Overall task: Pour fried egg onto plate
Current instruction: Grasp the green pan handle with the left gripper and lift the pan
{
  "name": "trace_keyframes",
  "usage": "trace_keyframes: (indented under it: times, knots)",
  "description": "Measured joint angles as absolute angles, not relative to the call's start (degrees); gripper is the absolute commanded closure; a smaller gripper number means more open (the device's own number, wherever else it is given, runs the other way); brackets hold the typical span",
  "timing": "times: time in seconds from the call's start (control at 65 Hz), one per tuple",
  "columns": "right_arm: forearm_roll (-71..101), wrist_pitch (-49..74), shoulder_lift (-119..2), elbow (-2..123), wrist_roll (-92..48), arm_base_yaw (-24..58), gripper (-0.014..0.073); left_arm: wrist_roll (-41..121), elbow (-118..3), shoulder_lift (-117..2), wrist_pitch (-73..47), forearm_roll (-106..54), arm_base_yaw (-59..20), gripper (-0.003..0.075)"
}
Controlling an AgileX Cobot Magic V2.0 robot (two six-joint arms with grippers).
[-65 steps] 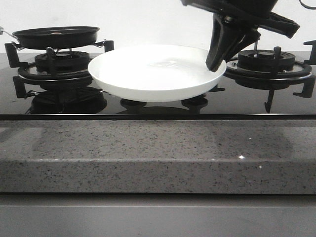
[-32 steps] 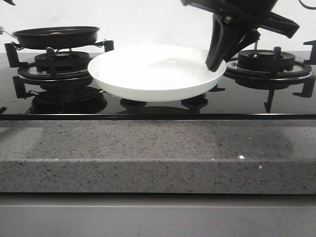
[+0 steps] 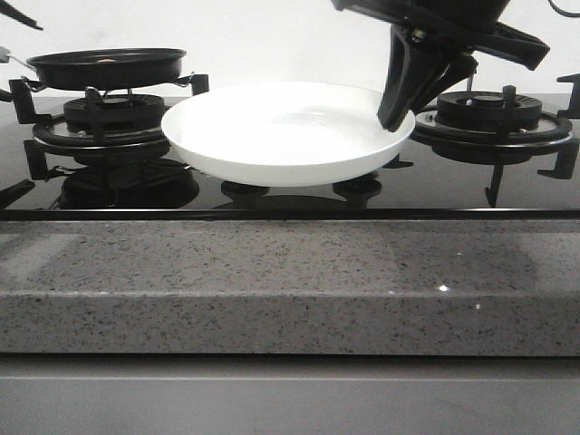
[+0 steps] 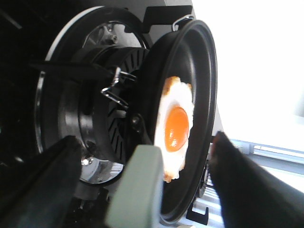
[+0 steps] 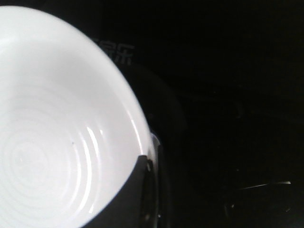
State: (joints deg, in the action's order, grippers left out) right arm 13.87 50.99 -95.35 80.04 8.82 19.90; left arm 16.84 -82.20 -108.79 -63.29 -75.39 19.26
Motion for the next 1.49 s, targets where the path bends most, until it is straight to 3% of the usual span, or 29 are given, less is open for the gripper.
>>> trace_keyframes:
  times: [0.477,1.062,1.493]
  knots:
    - [13.87,50.99,-95.35,80.04,8.82,19.9,0.0663,15.7,-82.3,-108.79,-67.05,-75.39,21.46,0.0295]
    - [13.87,50.99,-95.35,80.04,8.94,19.9,0.0663,15.77,-82.3,-108.79,-67.78,-75.67,21.46,0.0735]
    - [13.87,50.99,-95.35,80.04,8.94,19.9,0.0663,21.2,-82.3,-107.87,-67.72,-78.75,21.71,0.0739]
